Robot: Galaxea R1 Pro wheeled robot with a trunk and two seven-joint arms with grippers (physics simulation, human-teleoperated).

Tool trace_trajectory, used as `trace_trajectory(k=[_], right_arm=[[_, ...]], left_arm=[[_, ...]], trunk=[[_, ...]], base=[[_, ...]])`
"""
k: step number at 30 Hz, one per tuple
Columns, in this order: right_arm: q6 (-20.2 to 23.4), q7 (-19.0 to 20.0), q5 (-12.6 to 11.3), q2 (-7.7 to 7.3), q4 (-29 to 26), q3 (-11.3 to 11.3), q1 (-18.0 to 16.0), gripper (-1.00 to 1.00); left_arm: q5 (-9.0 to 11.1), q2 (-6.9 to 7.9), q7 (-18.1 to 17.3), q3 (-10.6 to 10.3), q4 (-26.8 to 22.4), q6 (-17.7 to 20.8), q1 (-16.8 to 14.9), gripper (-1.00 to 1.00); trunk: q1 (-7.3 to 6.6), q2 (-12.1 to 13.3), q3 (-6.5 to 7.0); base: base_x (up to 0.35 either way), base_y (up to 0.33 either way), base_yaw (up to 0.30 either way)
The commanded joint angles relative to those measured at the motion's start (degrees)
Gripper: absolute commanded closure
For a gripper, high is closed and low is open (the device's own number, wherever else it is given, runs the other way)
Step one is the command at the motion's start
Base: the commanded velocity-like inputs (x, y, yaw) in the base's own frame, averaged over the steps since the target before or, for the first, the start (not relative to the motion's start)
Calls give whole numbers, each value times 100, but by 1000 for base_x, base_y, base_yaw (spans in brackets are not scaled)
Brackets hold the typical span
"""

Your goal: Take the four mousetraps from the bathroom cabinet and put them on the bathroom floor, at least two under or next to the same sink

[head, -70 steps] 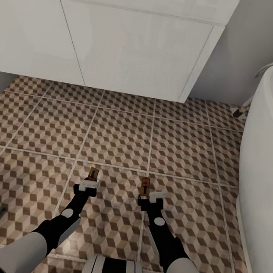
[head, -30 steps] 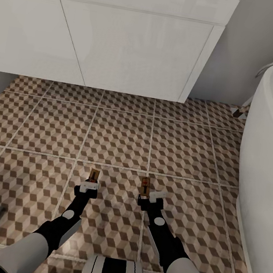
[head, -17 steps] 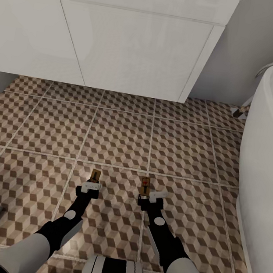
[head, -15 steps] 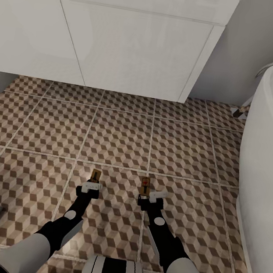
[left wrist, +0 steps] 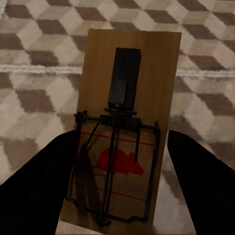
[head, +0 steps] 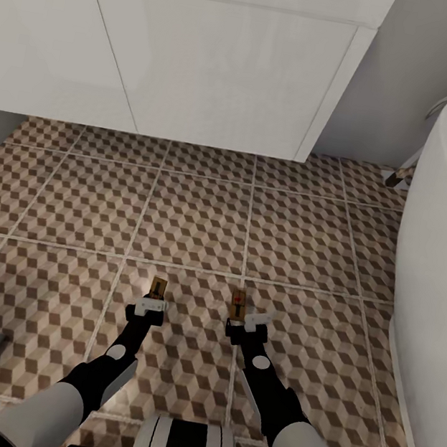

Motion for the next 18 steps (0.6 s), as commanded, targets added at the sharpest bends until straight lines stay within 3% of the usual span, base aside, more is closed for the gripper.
trace_trajectory(k=[1, 3, 18], right_arm=[[-6, -30, 30, -1, 5, 16, -3, 100], [-6, -30, 30, -4, 5, 16, -4, 100], [-10, -30, 39, -61, 5, 7, -5, 100]], left_arm=[[52, 4, 35, -49, 5, -24, -5, 100], [50, 5, 35, -49, 3, -23, -5, 100], [47, 10, 35, -49, 4, -25, -5, 100]], trunk=[[1, -3, -27], [6, -5, -74], [6, -5, -78]], base=[[0, 0, 0], [0, 0, 0], [0, 0, 0]])
